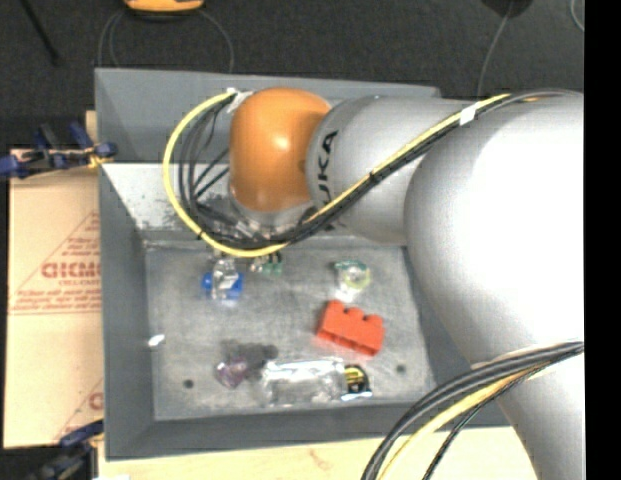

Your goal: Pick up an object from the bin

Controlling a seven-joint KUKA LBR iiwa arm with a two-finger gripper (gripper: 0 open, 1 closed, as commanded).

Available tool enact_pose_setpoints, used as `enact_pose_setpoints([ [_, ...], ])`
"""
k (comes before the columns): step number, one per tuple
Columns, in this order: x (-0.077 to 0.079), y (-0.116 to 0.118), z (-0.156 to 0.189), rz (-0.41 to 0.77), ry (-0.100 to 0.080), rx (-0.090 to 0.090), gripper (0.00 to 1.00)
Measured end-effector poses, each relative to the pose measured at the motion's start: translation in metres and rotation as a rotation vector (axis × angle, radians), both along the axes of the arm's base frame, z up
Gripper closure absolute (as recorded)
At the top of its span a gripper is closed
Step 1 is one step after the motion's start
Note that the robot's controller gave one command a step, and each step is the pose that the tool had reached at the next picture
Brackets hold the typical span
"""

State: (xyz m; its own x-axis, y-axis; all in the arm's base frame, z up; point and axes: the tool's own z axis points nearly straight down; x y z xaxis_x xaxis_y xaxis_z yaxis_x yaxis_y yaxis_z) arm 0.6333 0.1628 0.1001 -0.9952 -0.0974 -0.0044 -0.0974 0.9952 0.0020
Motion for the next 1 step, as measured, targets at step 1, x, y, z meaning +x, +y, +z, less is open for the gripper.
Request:
enact_pose_setpoints([
  [1,0.0068,-0.0042,0.1524,-0.078,-0.009,0.002,1.00],
])
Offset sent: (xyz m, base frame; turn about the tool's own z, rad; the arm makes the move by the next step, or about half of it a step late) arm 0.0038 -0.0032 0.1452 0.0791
